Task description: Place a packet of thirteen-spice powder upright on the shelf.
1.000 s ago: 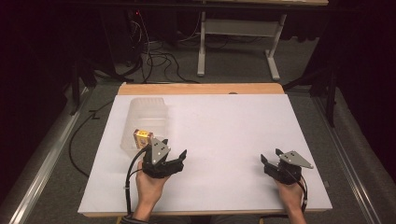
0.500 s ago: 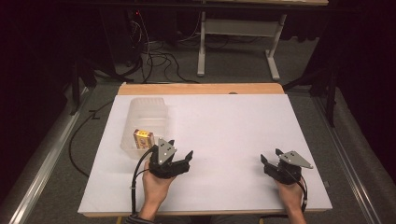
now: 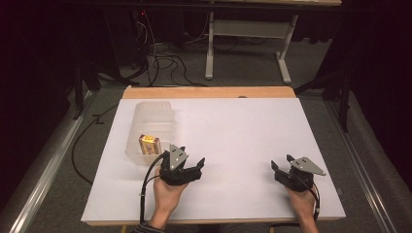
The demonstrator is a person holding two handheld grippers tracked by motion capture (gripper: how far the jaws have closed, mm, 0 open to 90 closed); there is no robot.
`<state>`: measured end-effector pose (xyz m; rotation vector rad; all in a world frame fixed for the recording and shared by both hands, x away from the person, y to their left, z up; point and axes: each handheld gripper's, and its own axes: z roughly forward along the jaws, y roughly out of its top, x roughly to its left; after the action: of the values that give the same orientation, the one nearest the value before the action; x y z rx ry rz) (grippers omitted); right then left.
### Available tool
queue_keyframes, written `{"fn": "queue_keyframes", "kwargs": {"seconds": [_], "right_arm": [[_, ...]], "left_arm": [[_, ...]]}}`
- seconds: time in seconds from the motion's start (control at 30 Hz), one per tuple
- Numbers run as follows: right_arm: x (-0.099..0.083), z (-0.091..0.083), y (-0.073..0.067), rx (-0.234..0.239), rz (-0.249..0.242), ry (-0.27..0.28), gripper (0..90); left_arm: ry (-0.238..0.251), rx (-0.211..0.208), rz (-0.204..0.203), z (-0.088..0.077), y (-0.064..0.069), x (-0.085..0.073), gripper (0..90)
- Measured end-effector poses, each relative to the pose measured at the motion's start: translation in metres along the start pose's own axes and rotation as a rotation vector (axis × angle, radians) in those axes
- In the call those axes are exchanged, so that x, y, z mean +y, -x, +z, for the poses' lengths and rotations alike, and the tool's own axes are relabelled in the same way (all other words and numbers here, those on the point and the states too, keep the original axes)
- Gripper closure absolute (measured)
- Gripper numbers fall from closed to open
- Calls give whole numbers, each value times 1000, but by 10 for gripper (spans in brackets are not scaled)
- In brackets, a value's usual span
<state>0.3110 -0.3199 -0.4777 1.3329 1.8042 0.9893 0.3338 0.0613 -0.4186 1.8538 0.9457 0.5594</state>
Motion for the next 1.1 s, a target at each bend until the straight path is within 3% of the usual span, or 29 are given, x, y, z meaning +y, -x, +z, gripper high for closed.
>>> {"fn": "queue_keyframes", "kwargs": {"seconds": [0.57,0.83,0.97,1.1], "right_arm": [[0,0,0,0,-1,3,360],[0,0,0,0,-2,3,360],[0,0,0,0,-1,2,360],[0,0,0,1,1,4,360]], "left_arm": [[-37,-10,3,13,3,-6,235],[-30,-16,-6,16,4,-8,234],[-31,-32,-34,22,4,-9,234],[-50,-38,-22,31,9,-11,232]]}}
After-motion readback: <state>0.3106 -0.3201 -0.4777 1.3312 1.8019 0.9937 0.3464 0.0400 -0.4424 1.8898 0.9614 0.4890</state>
